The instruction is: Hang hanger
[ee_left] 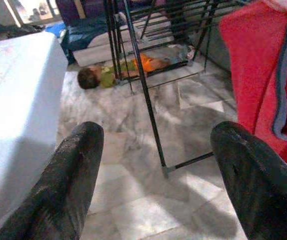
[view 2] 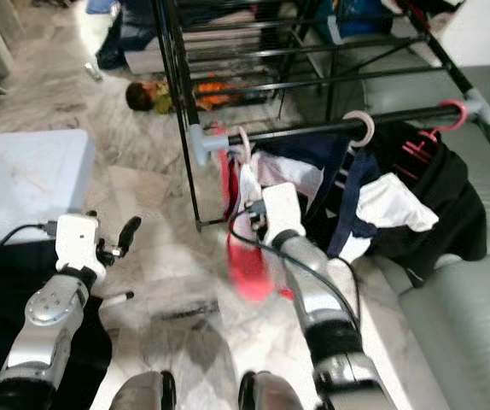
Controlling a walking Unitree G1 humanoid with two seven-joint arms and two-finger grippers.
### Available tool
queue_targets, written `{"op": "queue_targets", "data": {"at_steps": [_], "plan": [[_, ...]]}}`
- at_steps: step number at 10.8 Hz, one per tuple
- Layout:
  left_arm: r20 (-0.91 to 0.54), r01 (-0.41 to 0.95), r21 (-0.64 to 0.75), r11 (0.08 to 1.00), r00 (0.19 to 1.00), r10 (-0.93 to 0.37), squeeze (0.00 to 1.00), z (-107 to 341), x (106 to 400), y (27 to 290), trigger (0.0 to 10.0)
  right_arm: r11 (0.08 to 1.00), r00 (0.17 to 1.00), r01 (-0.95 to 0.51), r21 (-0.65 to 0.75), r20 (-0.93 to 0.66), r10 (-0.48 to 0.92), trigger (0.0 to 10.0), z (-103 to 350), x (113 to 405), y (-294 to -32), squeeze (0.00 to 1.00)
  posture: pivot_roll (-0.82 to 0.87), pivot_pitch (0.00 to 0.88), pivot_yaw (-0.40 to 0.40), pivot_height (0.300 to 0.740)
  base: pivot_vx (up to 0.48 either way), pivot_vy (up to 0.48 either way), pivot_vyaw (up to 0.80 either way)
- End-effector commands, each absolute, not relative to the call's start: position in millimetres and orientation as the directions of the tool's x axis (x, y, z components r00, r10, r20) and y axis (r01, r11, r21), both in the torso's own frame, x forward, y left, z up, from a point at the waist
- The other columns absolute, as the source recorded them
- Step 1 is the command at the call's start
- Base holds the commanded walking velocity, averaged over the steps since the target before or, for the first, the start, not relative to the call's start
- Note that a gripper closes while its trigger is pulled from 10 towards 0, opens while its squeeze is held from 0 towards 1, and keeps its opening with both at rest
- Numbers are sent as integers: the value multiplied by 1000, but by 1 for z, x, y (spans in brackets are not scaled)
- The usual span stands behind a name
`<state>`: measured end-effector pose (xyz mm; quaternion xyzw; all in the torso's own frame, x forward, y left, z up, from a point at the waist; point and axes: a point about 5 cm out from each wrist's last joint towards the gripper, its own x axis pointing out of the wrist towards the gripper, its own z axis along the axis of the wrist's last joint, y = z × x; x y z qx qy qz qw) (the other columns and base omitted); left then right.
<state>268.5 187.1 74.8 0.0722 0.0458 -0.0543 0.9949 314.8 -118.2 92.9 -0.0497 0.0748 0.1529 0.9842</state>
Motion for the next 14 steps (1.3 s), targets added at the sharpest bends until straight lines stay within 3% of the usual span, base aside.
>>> {"op": "queue_targets", "data": {"at_steps": [1, 7, 14], "plan": [[-109, 112, 153, 982, 989, -95, 0, 72, 263, 190, 10000, 952, 951, -294, -81, -128, 283, 10000, 100, 308, -124, 1000, -12, 67, -32, 740, 0, 0, 0], [-112, 101, 164, 981, 990, -83, 0, 75, 248, 195, 10000, 973, 977, -209, -96, 31, 213, 10000, 120, 257, -160, 1000, -15, 85, -23, 740, 0, 0, 0], [-97, 123, 180, 976, 989, -107, 0, 80, 250, 193, 10000, 978, 980, -194, -76, 18, 196, 10000, 120, 256, -154, 1000, -12, 97, -19, 740, 0, 0, 0]]}}
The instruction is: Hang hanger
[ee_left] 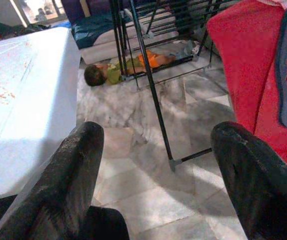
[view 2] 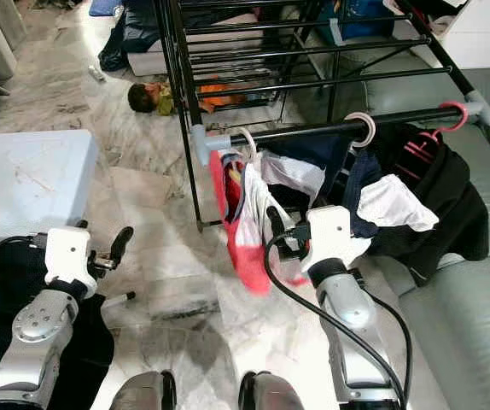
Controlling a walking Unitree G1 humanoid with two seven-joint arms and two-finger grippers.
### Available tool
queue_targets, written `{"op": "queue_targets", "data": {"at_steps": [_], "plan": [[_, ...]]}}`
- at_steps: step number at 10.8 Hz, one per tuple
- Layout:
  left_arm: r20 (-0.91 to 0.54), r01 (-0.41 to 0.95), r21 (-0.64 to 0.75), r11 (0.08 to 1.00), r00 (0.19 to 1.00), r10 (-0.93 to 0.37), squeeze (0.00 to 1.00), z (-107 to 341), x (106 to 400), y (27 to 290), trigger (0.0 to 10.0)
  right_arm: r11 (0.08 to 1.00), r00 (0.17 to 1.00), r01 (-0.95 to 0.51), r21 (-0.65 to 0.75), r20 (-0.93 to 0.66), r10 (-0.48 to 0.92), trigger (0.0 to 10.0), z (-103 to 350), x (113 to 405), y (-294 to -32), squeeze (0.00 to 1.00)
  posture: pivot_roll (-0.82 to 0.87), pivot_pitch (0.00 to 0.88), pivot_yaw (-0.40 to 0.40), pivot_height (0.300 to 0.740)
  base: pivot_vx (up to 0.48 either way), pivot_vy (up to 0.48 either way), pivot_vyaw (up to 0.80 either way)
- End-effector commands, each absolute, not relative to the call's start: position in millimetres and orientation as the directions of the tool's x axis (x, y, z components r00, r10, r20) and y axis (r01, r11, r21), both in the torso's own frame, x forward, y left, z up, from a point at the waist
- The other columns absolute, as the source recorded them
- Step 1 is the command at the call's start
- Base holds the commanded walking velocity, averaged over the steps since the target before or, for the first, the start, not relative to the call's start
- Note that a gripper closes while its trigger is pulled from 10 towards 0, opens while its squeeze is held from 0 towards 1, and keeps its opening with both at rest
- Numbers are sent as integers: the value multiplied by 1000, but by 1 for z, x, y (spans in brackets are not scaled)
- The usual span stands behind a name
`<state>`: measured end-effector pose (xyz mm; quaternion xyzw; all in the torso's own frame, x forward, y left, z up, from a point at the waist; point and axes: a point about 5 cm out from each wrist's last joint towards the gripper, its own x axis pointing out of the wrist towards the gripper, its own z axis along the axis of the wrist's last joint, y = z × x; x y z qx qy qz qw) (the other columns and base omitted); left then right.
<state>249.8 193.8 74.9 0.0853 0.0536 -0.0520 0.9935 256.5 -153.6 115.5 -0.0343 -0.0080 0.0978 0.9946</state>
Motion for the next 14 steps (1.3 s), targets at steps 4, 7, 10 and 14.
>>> {"op": "queue_targets", "data": {"at_steps": [4, 7, 10, 14], "plan": [[-95, 138, 171, 976, 988, -123, 0, 80, 250, 191, 10000, 978, 981, -187, -93, 24, 190, 10000, 121, 256, -154, 1000, -13, 99, -20, 740, 0, -279, 0], [-101, 142, 176, 974, 987, -125, 0, 79, 251, 191, 10000, 977, 980, -196, -87, 24, 198, 10000, 121, 258, -153, 1000, -14, 96, -21, 740, 0, -280, 0], [-105, 139, 181, 973, 987, -122, 0, 78, 251, 192, 10000, 976, 980, -197, -88, 22, 200, 10000, 121, 258, -153, 1000, -13, 91, -21, 740, 0, -280, 0], [-101, 140, 189, 972, 987, -123, 0, 78, 254, 192, 10000, 981, 982, -186, -60, 26, 188, 10000, 124, 261, -154, 1000, -11, 81, -21, 740, 0, -279, 0]]}}
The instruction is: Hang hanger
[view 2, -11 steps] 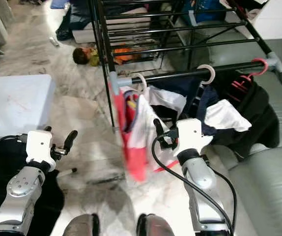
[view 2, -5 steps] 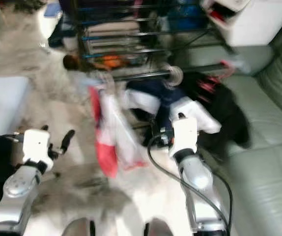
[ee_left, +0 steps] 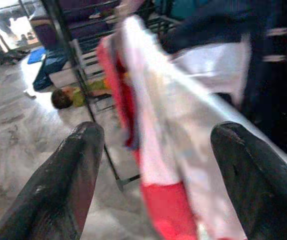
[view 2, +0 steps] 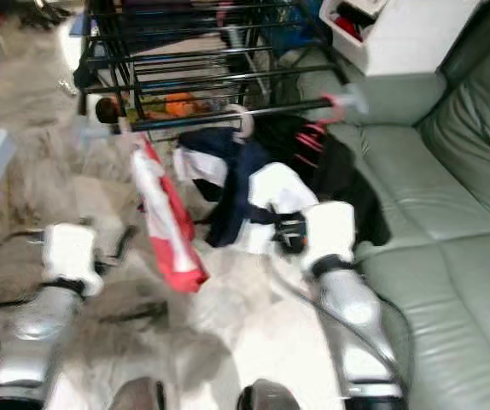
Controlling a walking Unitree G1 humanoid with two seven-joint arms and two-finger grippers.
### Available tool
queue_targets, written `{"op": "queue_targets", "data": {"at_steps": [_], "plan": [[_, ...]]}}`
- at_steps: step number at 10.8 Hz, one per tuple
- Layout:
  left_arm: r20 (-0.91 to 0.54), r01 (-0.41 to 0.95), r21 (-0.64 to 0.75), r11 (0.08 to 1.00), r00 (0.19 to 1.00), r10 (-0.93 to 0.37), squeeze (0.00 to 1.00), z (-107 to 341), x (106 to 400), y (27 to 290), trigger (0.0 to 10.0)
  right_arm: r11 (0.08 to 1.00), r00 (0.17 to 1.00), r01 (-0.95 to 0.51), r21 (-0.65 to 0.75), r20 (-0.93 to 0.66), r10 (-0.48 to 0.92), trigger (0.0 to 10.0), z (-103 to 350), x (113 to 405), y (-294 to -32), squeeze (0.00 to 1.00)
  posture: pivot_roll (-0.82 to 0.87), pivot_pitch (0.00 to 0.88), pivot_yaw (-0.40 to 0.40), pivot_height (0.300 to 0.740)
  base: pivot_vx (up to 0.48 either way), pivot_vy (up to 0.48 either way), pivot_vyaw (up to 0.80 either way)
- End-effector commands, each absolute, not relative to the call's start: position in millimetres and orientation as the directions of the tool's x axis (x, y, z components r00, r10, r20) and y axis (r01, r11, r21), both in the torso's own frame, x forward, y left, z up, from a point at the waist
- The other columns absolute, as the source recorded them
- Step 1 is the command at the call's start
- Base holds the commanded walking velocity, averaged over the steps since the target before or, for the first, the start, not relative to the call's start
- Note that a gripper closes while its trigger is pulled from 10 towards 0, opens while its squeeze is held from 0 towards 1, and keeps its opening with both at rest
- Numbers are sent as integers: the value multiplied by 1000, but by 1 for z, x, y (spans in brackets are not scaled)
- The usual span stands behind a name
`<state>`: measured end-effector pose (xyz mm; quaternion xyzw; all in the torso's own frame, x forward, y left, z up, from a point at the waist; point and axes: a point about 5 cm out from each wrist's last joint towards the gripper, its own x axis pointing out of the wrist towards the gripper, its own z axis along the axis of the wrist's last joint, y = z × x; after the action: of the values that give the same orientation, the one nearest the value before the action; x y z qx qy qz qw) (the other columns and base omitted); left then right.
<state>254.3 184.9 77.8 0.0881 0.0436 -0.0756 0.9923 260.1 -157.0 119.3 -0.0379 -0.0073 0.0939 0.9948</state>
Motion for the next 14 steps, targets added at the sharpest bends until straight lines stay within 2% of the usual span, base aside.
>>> {"op": "queue_targets", "data": {"at_steps": [1, 2, 3, 4, 5, 7, 8, 9, 11, 13, 14], "plan": [[-102, 138, 192, 972, 988, -120, 0, 78, 254, 193, 10000, 979, 981, -190, -69, 26, 192, 10000, 124, 262, -153, 914, -12, 76, -22, 740, 0, -251, 0], [-99, 129, 185, 974, 989, -112, 0, 78, 255, 193, 10000, 979, 981, -190, -74, 20, 192, 10000, 122, 262, -154, 757, -12, 76, -22, 740, 0, 0, 0], [-96, 71, 193, 979, 994, -53, 0, 77, 256, 198, 10000, 978, 981, -193, -76, 8, 194, 10000, 119, 262, -154, 498, -9, 63, -15, 740, 0, 0, 0], [-115, 18, 209, 978, 993, 7, 0, 72, 257, 202, 10000, 978, 980, -197, -76, 4, 198, 10000, 116, 263, -153, 82, -5, 43, 1, 740, 0, 0, 0], [-109, -21, 270, 963, 993, 52, 0, 67, 256, 207, 10000, 981, 983, -181, -72, 11, 182, 10000, 114, 268, -152, 0, 1, 15, 15, 740, 0, 0, 0], [-105, -36, 264, 964, 992, 66, 0, 67, 261, 213, 10000, 984, 987, -160, -74, 18, 162, 10000, 108, 273, -155, 0, 25, 0, 24, 740, 0, 0, 400], [-96, 8, 314, 949, 995, 24, 0, 69, 265, 212, 10000, 985, 987, -156, -70, 12, 157, 10000, 105, 275, -155, 0, 30, 0, 17, 740, 0, 0, 800], [-69, -10, 333, 943, 997, 35, 0, 79, 277, 224, 10000, 985, 986, -165, -52, 7, 166, 10000, 103, 281, -153, 0, 25, 0, 19, 740, 0, 0, 731], [-56, -62, 304, 951, 995, 83, 0, 85, 282, 234, 10000, 988, 989, -136, -70, 39, 139, 10000, 111, 289, -159, 0, 9, 0, 30, 740, 0, 0, 0], [-63, -48, 240, 970, 996, 65, 0, 78, 275, 224, 10000, 993, 997, -59, -107, 36, 63, 10000, 109, 286, -175, 0, -13, 0, 32, 740, 0, 0, 0], [-67, -11, 205, 979, 997, 25, 0, 71, 272, 210, 10000, 997, 1000, -5, -82, 0, 5, 10000, 100, 279, -185, 0, -21, 0, 30, 740, 0, 0, 0]]}}
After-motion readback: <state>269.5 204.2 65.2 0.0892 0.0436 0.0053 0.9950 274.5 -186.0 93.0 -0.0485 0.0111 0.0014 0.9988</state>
